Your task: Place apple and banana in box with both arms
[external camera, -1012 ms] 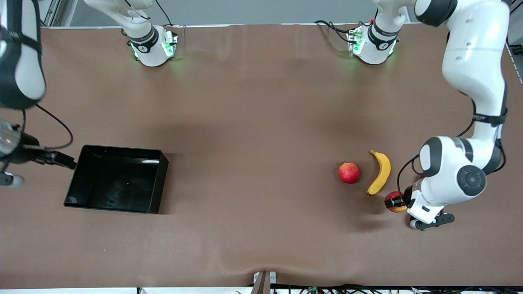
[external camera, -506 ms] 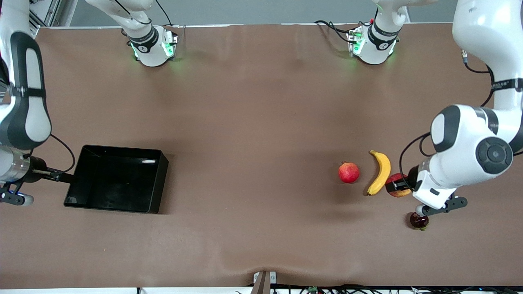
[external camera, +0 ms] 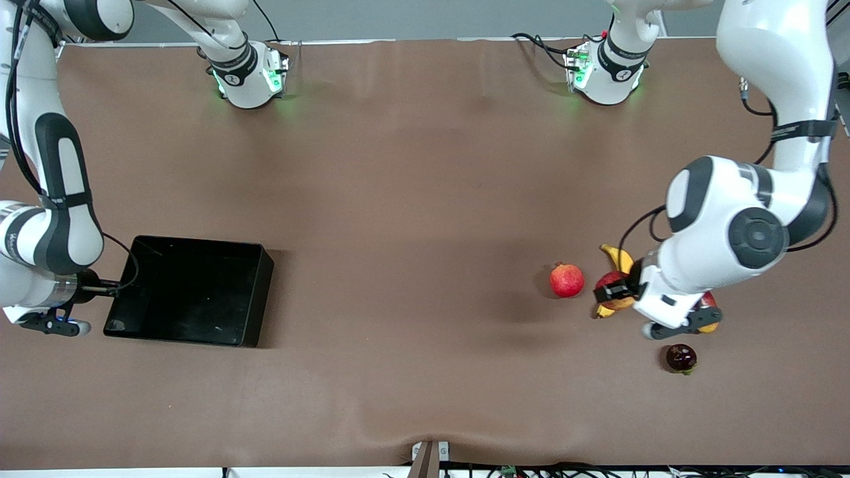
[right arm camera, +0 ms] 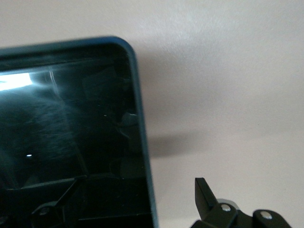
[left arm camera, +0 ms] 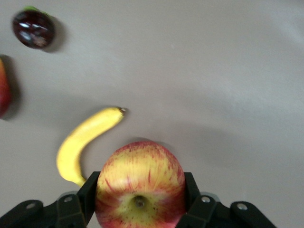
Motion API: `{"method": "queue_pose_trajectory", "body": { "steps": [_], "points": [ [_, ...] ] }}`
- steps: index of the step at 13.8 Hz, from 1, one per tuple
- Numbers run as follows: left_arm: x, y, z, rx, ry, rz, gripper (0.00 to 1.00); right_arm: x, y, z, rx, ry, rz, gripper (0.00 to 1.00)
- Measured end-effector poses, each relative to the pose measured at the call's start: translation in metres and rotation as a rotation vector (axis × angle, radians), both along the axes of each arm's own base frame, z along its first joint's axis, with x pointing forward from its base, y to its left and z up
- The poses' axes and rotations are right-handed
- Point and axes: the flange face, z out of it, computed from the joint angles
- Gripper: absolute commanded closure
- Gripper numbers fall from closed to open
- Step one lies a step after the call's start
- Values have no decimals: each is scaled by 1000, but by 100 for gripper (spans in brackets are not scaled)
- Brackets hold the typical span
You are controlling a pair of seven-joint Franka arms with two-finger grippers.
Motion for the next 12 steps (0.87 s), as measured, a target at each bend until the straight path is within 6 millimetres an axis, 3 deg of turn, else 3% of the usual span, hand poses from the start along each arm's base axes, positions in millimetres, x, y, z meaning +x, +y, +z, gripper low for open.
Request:
{"method": "queue_pose_trajectory", "body": {
  "steps": [1,6,12],
  "points": [
    [-4,-14,0,0,-1,1,100,-1,-2,-6,3,4,9,100],
    [-20,-69,-3,0,3,37,100,-1,-5,-18,16,-5,28,100],
    [-25,-103,-14,-21,-24,79,100,1,-2,-17,33,-15,32,100]
  ]
}}
